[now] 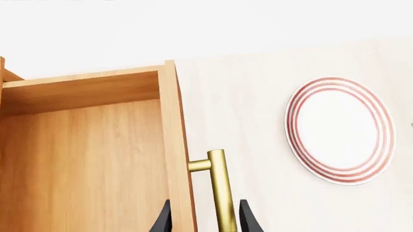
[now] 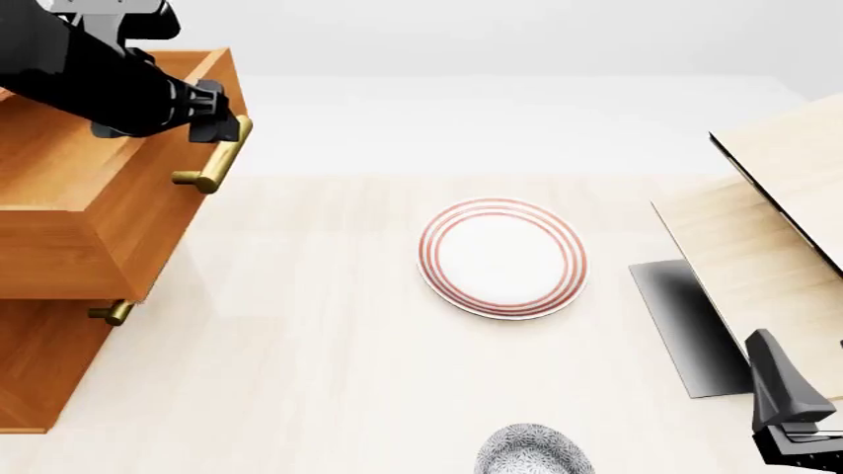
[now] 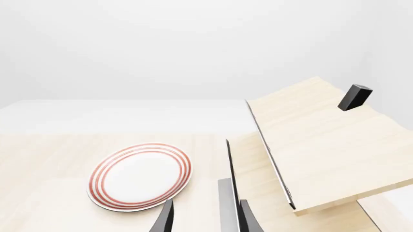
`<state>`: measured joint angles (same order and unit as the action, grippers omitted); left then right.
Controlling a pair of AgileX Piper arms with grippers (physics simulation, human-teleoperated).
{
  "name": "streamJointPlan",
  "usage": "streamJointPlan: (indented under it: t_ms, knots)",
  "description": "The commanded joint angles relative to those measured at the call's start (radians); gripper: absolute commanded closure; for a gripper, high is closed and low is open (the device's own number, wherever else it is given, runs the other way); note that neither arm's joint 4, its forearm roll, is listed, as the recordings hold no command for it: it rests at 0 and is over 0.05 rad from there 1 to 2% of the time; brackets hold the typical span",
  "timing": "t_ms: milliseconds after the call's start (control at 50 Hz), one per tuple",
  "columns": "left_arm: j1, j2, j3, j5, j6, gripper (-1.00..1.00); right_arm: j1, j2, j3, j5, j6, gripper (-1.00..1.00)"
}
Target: Open the top drawer of the cabinet and put the bowl in it.
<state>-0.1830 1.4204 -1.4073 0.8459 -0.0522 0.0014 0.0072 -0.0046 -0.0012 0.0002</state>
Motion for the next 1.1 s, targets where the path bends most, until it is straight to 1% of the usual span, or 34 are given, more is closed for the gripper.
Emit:
streamJointPlan:
  t_ms: [20, 80, 140, 200, 220, 320, 340, 460, 680, 720, 740, 760, 840, 860, 900, 940, 1000, 1100]
  knots:
    - [-0.039, 0.012, -0.001, -0.007, -0.010, -1.00, -0.001, -0.001, 0.000, 0.000, 0.000, -1.00]
    - [-0.047, 0.016, -0.001, -0.009, -0.012, -1.00, 0.000, -0.001, 0.000, 0.000, 0.000, -1.00]
    - [-0.084, 0.026, -0.011, -0.011, -0.036, -1.00, 0.000, -0.001, 0.000, 0.000, 0.000, -1.00]
    - [-0.075, 0.023, -0.009, -0.011, -0.027, -1.00, -0.001, 0.000, 0.000, 0.000, 0.000, -1.00]
    - [-0.087, 0.026, -0.013, -0.012, -0.036, -1.00, -0.001, 0.000, 0.000, 0.000, 0.000, -1.00]
    - [-0.102, 0.031, -0.020, -0.012, -0.034, -1.00, 0.000, -0.001, 0.000, 0.000, 0.000, -1.00]
    - [-0.113, 0.033, -0.022, -0.013, -0.045, -1.00, 0.000, 0.000, 0.000, 0.000, -0.001, -1.00]
    - [-0.112, 0.033, -0.020, -0.013, -0.037, -1.00, 0.000, 0.000, 0.000, 0.000, -0.001, -1.00]
    - [-0.150, 0.047, -0.029, -0.013, -0.040, -1.00, 0.000, 0.000, 0.000, 0.000, -0.001, -1.00]
    - [-0.138, 0.044, -0.025, -0.013, -0.036, -1.00, 0.000, -0.001, 0.000, 0.000, 0.000, -1.00]
    - [-0.143, 0.044, -0.027, -0.014, -0.039, -1.00, -0.001, -0.001, 0.000, 0.000, 0.000, -1.00]
    - [-0.179, 0.053, -0.036, -0.017, -0.056, -1.00, 0.000, 0.000, 0.000, 0.000, 0.000, -1.00]
    - [-0.161, 0.044, -0.026, -0.018, -0.047, -1.00, 0.000, -0.001, 0.000, 0.000, 0.000, -1.00]
    - [-0.187, 0.048, -0.030, -0.021, -0.069, -1.00, 0.000, 0.000, 0.000, 0.000, 0.000, -1.00]
    - [-0.147, 0.038, -0.019, -0.018, -0.037, -1.00, -0.001, -0.001, 0.000, 0.000, 0.000, -1.00]
    - [-0.170, 0.042, -0.023, -0.019, -0.050, -1.00, 0.000, 0.000, 0.000, 0.000, 0.000, -1.00]
    - [-0.165, 0.037, -0.017, -0.020, -0.054, -1.00, -0.001, 0.000, 0.000, 0.000, -0.001, -1.00]
    - [-0.121, 0.011, -0.003, -0.017, -0.045, -1.00, -0.001, 0.000, 0.000, 0.000, -0.001, -1.00]
